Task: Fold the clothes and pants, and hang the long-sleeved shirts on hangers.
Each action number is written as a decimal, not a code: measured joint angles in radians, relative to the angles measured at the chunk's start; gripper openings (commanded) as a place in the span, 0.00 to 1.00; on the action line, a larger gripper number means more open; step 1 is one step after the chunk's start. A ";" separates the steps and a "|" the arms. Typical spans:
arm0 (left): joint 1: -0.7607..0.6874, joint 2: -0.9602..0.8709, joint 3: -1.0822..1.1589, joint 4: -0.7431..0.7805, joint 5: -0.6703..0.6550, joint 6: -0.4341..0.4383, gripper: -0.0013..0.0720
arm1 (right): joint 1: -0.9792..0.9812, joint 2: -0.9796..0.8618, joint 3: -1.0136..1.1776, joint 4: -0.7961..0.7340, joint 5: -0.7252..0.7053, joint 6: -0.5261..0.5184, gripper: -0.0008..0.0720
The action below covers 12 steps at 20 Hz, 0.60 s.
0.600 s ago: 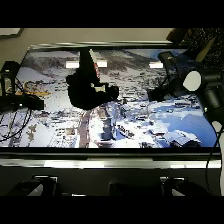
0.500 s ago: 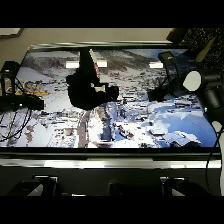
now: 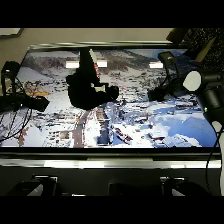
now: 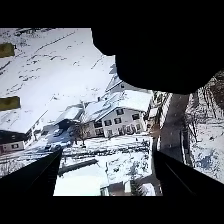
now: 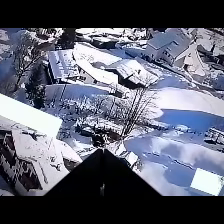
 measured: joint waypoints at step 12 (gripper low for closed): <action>0.071 -0.438 -0.069 -0.545 0.374 -0.178 1.00 | 0.000 0.000 0.000 0.000 0.000 0.003 0.07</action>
